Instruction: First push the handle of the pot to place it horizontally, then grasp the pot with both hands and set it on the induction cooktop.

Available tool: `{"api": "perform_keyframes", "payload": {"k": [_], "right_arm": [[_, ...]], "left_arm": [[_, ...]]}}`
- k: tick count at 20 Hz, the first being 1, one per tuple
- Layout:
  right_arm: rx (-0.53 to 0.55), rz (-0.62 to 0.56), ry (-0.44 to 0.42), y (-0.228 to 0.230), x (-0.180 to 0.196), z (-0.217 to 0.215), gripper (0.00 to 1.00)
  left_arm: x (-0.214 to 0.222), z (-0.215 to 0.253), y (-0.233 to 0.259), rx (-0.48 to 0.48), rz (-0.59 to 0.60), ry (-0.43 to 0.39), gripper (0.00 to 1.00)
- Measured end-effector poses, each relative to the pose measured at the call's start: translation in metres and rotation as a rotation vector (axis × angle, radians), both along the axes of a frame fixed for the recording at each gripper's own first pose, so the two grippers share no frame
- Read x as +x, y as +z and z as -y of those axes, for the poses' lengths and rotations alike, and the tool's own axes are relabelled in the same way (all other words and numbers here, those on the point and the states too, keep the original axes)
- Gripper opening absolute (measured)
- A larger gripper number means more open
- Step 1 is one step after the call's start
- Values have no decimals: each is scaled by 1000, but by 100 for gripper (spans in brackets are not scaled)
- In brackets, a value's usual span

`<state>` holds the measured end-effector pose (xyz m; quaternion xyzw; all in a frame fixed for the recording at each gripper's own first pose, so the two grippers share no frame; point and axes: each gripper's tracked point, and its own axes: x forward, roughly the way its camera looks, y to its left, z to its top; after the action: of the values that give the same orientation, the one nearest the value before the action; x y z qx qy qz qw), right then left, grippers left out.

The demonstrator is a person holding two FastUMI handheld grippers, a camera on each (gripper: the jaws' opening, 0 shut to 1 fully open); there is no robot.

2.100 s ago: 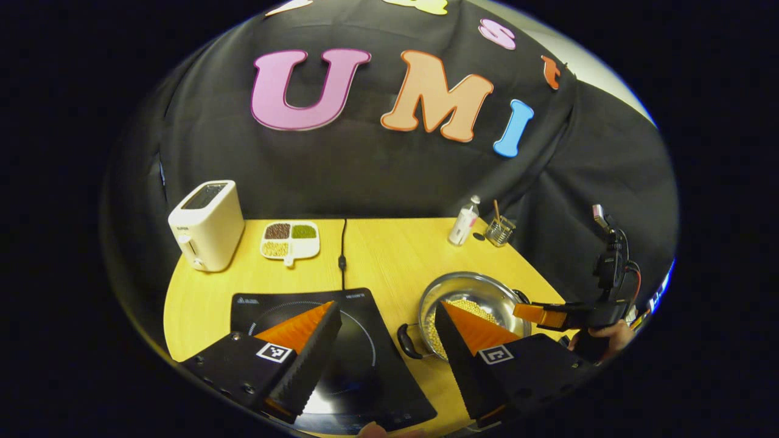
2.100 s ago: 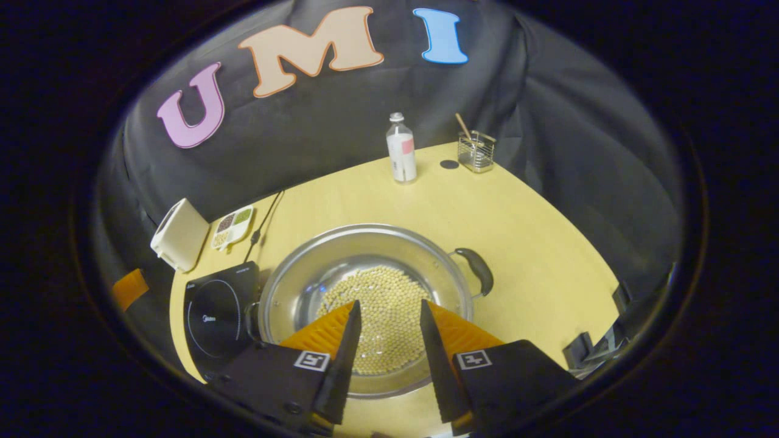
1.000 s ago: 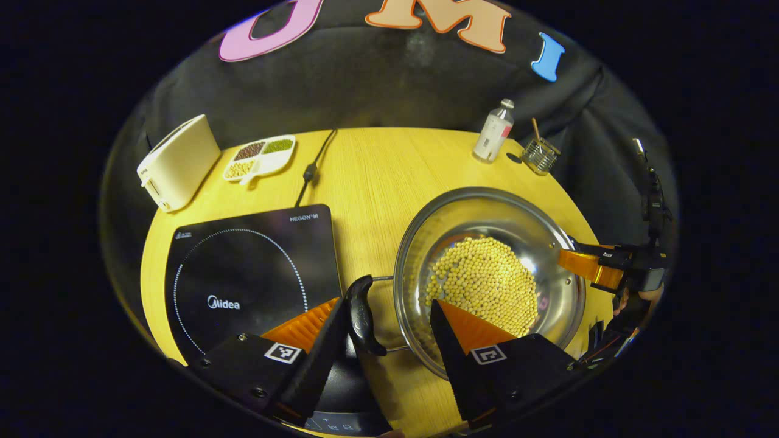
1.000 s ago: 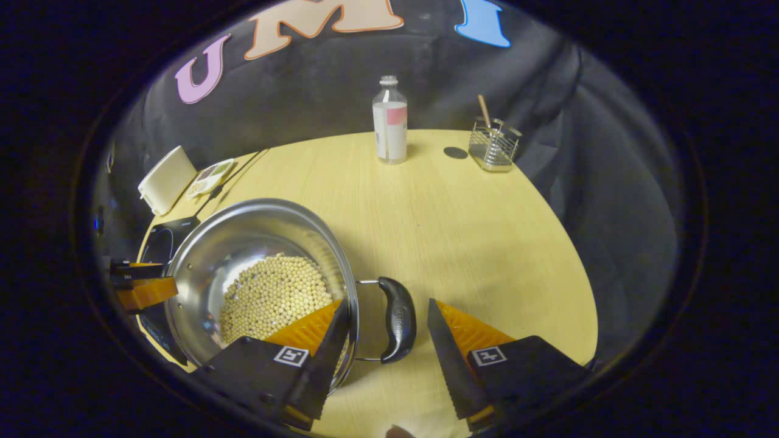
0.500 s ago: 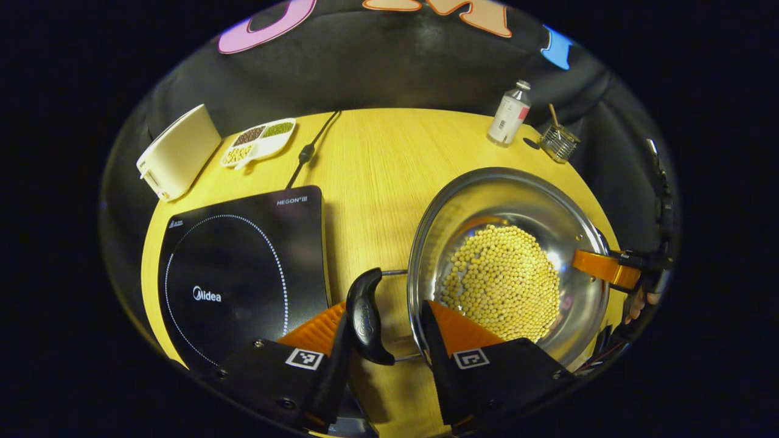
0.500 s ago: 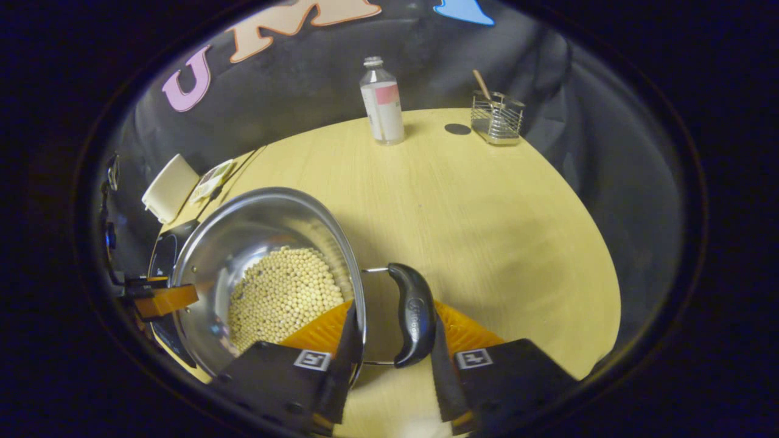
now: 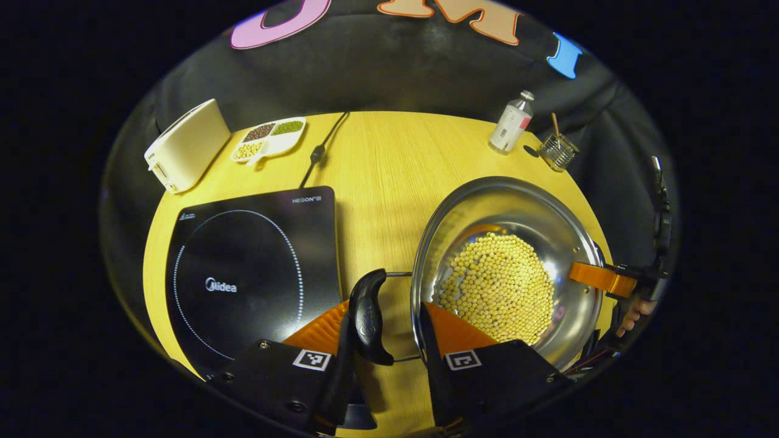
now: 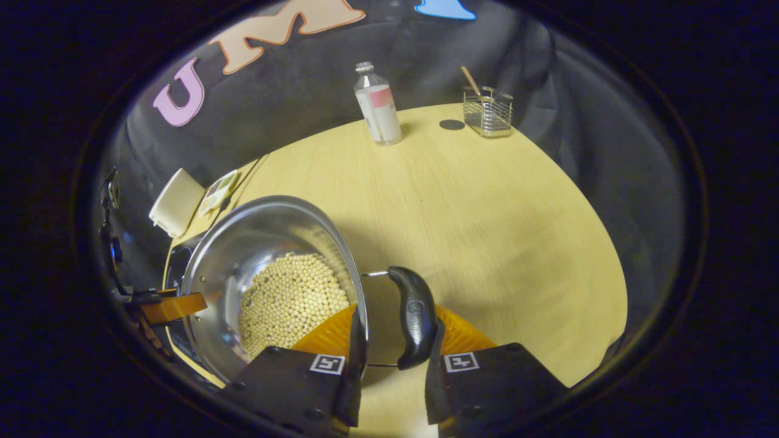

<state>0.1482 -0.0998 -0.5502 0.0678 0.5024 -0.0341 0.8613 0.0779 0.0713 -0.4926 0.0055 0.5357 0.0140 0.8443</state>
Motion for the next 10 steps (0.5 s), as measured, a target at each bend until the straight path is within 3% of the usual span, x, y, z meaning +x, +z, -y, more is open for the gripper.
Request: {"api": "perform_keyframes", "payload": {"k": [10], "right_arm": [[21,55,40,-13,4,0,44]], "left_arm": [[-13,-83,58,20,83,14,54]]}}
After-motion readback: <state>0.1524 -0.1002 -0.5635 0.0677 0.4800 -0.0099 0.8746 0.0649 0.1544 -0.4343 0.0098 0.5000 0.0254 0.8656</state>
